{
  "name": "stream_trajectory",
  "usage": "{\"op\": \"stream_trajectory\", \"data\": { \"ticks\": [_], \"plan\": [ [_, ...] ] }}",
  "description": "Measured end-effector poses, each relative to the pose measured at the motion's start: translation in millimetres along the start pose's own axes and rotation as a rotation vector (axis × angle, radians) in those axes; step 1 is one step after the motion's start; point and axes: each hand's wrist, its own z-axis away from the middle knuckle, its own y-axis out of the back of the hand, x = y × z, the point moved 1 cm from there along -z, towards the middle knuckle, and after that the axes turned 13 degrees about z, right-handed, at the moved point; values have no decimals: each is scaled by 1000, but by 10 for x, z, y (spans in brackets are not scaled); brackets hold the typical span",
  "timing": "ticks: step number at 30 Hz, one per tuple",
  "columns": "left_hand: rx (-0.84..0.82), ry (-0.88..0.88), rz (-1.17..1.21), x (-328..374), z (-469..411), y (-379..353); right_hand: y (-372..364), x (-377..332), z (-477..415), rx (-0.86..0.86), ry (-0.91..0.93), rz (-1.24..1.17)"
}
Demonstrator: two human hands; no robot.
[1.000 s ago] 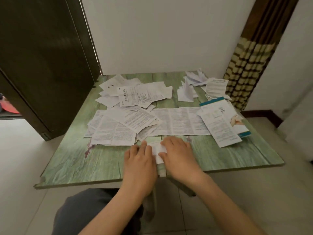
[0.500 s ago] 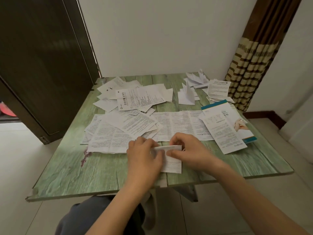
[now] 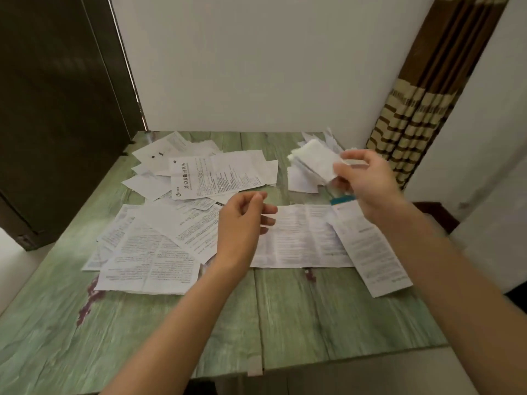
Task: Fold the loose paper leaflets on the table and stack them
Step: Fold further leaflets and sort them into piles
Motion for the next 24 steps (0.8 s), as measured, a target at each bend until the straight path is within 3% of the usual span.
{"op": "stream_trajectory", "data": {
  "ticks": [3,5,8,10,12,17,24],
  "plan": [
    [-9,15,-47,-36,-13,62,-178,-25,-528,154,-37,48],
    [14,21,-25,-37,-32,114,-403,113,-796,150,-123,182],
    [49,15,32,4,-62,152,-743,423,-832,56,-164,686],
    [75,27,61,7,-87,159,-889,549,-746,112,-105,987],
    [111,37,82,1,-139,165,-961,579,-683,212,-49,1131],
    [149,48,94,39,-239,170,-945,544,-589,366,110,940],
    [182,75,100,138,-273,189,-1096,444,-322,519,493,761]
  ]
}}
